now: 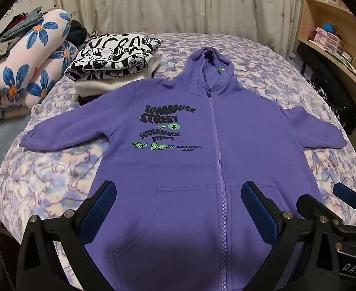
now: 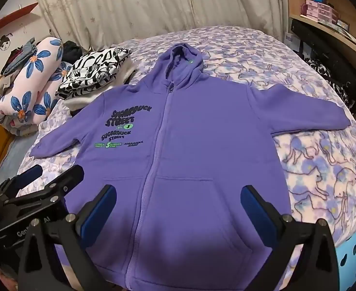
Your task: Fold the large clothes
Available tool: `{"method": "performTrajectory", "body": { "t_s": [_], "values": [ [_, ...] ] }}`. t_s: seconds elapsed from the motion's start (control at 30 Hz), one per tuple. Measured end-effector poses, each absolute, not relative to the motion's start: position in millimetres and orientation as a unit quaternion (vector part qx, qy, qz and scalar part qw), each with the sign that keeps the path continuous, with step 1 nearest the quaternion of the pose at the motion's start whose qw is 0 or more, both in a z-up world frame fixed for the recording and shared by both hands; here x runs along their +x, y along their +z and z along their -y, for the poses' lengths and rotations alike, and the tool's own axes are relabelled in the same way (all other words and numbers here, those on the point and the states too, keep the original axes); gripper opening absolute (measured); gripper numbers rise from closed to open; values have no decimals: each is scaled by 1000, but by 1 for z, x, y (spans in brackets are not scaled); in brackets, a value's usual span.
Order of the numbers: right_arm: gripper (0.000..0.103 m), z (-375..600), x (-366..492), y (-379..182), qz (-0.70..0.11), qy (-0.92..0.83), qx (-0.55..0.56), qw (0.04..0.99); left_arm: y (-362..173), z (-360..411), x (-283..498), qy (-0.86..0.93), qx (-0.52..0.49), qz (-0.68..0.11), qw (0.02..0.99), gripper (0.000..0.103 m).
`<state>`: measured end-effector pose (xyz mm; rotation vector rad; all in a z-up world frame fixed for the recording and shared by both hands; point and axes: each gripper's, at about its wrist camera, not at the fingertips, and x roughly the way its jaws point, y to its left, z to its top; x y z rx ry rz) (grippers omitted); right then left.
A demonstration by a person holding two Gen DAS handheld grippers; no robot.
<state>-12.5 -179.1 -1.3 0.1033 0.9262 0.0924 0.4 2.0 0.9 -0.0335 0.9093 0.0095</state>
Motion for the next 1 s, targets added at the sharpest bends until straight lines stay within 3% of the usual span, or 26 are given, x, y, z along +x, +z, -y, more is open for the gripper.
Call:
{"method": "performTrajectory", "body": {
  "t_s": [1.0],
  "values": [
    [102, 178, -24, 5, -428, 45, 51, 901, 8, -3, -24, 23, 1, -415, 909, 102]
  ]
}}
